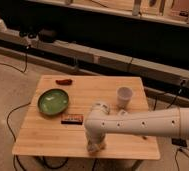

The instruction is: Wipe the white sponge on the table

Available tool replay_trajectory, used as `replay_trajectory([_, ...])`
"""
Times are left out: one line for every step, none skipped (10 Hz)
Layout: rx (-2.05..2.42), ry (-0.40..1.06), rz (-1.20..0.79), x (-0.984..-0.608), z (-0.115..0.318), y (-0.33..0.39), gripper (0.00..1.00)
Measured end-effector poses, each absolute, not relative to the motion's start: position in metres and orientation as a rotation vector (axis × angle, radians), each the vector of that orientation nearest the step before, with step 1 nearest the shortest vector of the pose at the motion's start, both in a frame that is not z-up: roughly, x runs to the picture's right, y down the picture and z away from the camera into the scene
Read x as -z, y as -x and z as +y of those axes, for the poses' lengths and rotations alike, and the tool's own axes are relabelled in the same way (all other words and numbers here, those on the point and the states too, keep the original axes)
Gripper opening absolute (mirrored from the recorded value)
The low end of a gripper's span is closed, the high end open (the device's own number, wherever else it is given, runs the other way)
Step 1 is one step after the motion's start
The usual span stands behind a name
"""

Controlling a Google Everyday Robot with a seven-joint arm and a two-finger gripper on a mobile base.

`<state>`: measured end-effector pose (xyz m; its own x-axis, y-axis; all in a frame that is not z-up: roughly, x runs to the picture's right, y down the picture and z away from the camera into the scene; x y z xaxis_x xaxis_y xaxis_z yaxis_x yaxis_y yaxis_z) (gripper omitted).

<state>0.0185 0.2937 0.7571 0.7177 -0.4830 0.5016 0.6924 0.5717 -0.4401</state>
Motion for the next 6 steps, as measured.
replay_trajectory([0.686,0.674,-0.338,-0.756,0.297,-0.030,0.00])
replay_trajectory([0.653,0.686,-0.331,-0.755,0.299,-0.044,0.00])
replay_trajectory([0.616,0.684,-0.325,-0.758,0.294,-0.056,0.00])
replay_trajectory([0.566,0.676,-0.319,-0.762,0.287,-0.070,0.00])
replay_trajectory([0.514,0.664,-0.308,-0.768,0.277,-0.086,0.00])
replay_trajectory([0.473,0.647,-0.295,-0.772,0.266,-0.099,0.00])
